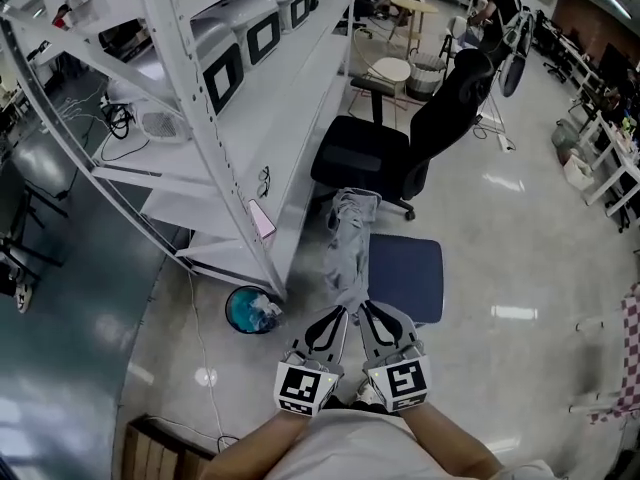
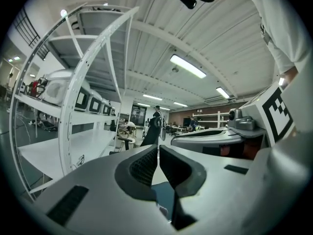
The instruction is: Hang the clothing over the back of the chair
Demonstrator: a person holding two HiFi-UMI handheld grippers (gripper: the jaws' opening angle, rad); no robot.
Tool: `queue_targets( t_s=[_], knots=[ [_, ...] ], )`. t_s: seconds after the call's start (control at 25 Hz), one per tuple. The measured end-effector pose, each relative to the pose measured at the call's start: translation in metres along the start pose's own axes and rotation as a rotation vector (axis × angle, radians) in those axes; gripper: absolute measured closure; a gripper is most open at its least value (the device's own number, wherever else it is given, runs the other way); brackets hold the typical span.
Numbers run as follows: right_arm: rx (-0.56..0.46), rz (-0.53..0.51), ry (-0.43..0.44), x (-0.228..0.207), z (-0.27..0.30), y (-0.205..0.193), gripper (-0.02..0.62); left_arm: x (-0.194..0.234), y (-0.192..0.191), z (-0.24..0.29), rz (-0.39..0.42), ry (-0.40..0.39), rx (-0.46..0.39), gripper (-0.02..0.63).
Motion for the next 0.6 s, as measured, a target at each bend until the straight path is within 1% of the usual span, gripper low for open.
queue_targets(
  t_s=[0.12, 0.28, 0.6],
  knots=[
    [-0.029, 0.006, -0.004, -0.006, -0.007, 0.004, 0.558, -0.012, -0.001, 0.004, 0.014, -0.004, 0.002, 0.586],
    [-0.045, 0.014, 0.002, -0.012, -0.009, 0.001, 0.56, -0.018, 0.003, 0.006, 0.037, 0.003, -0.006, 0.586],
    [-0.083, 0.023, 0.03, -0.02, -0.006, 0.008, 0.563, -0.02, 0.009, 0.005, 0.067, 0.048, -0.013, 0.586]
  ],
)
Point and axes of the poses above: the fingertips, and each gripper's own axes: z forward along the fingers, x to its left, y out of its top, the point moved 4 cm from there along -z, backward along the fingers, and after that the axes turned 12 degrees about -z, right-handed, at the moved point
